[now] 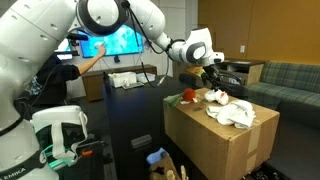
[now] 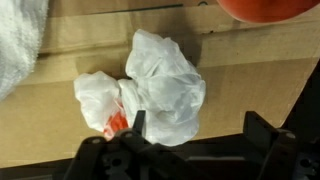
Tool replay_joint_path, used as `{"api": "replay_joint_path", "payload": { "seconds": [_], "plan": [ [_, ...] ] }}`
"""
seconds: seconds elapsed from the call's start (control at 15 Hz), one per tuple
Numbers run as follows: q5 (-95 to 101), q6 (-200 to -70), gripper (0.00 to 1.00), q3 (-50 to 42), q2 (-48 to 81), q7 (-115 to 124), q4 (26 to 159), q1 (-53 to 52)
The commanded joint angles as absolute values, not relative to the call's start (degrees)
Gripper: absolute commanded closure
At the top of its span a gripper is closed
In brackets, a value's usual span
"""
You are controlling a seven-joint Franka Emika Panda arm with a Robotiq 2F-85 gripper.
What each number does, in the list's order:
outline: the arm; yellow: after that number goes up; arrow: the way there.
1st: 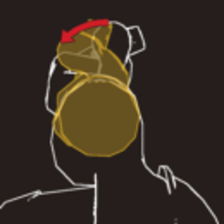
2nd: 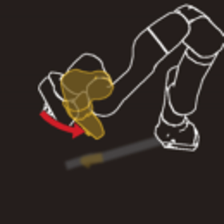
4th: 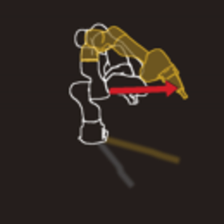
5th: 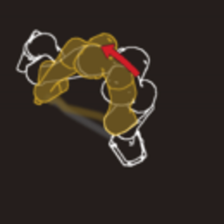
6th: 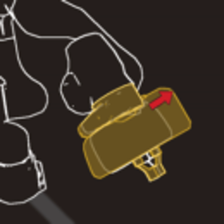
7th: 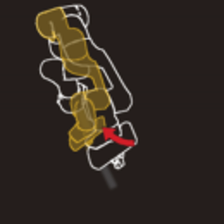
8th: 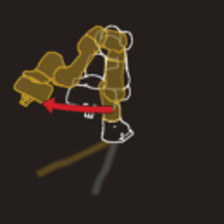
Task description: Remove the toy moose from the top of the brown box, place the white towel on top of the box, remove the white object from the top of the box, place the blue sponge on the box, remove the radish from the top of the box, put the eraser on the box
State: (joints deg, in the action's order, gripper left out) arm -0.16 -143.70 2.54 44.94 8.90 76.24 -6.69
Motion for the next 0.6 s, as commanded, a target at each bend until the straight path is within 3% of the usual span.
{"api": "replay_joint_path", "payload": {
  "seconds": [0.0,0.4,0.47,0.53],
  "plan": [
    [1.3,-146.5,0.00,0.0,48.9,10.9,73.0,-9.3],
    [5.7,-146.9,0.02,-5.0,52.5,14.3,71.9,-12.8],
    [6.2,-146.6,0.26,-5.5,52.4,14.7,72.0,-13.0],
    [6.5,-146.6,0.27,-5.9,52.4,15.0,72.0,-13.3]
  ]
}}
